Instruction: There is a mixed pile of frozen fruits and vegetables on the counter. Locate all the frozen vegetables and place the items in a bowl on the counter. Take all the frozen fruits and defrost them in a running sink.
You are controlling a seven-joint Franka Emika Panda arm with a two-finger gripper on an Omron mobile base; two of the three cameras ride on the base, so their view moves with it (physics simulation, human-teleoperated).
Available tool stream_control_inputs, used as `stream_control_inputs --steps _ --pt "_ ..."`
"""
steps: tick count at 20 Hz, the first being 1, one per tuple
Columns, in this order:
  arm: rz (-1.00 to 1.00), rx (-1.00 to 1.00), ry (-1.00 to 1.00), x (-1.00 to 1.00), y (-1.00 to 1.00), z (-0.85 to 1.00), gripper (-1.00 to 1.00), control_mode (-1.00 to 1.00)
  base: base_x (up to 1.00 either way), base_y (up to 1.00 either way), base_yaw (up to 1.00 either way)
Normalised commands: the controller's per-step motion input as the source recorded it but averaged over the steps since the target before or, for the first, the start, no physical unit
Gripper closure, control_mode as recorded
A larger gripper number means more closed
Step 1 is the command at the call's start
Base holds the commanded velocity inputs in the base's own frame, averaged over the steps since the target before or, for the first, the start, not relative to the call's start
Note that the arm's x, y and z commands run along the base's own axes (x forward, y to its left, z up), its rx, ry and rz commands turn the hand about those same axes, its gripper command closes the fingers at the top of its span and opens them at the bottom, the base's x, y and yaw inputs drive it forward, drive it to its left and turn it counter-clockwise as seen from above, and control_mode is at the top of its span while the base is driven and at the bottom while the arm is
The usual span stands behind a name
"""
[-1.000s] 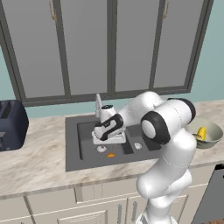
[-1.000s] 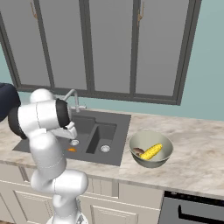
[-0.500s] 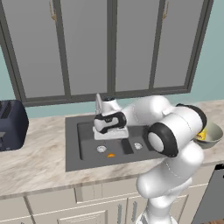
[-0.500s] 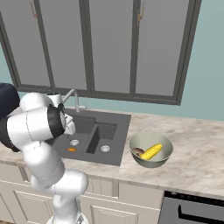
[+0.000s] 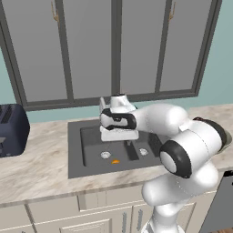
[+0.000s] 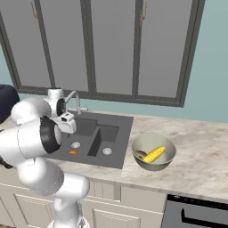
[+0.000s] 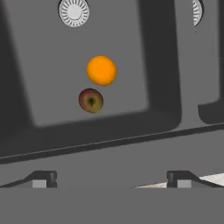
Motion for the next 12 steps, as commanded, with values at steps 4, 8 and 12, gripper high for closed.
stream_control_inputs --steps 4,8,12 --pt "0.01 0.03 0.1 -0.18 -0.14 0.4 -1.0 -1.0 0.0 0.0 0.0" --pt "0.01 0.02 0.1 -0.24 -0.14 0.38 -1.0 -1.0 0.0 0.0 0.0" --pt "0.02 0.02 0.02 -0.3 -0.11 0.37 -1.0 -1.0 0.0 0.0 0.0"
